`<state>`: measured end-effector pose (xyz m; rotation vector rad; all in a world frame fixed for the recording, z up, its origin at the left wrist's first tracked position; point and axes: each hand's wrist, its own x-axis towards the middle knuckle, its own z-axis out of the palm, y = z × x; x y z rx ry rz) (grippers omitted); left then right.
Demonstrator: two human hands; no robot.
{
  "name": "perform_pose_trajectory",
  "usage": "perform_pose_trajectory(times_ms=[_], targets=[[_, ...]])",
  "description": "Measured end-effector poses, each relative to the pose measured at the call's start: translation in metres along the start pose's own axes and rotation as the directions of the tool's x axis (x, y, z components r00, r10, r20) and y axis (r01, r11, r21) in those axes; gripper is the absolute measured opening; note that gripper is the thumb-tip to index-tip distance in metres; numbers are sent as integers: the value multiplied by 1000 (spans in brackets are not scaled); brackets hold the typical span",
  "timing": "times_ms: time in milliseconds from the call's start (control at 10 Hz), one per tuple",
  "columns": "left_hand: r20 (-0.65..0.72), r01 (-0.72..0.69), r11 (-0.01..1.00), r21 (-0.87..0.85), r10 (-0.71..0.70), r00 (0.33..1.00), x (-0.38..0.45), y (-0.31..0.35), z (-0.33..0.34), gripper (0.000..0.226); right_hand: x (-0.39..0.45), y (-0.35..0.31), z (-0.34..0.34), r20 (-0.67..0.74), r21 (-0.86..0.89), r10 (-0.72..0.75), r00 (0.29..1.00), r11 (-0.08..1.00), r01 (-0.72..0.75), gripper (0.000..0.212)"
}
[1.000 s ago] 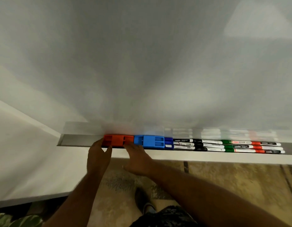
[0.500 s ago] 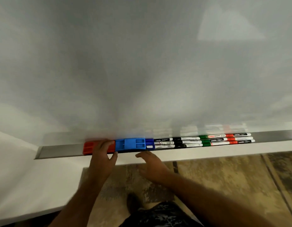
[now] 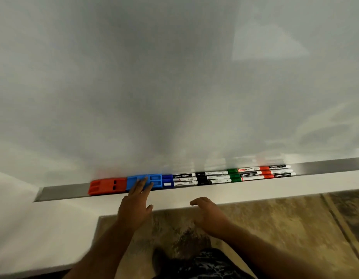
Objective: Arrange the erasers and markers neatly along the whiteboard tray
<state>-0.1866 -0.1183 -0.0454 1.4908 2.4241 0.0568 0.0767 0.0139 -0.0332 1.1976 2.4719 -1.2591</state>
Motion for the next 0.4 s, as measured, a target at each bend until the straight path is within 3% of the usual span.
perform_pose_trajectory(times_ms=[100, 400], targets=[[-4, 77, 997, 0, -77, 997, -2, 6, -5, 87, -2, 16, -6, -9, 3, -22, 1000, 1000, 22, 62], [-67, 96, 993, -66, -100, 993, -9, 31, -16, 84, 4, 25, -21, -59, -68, -64, 996, 996, 60, 82]])
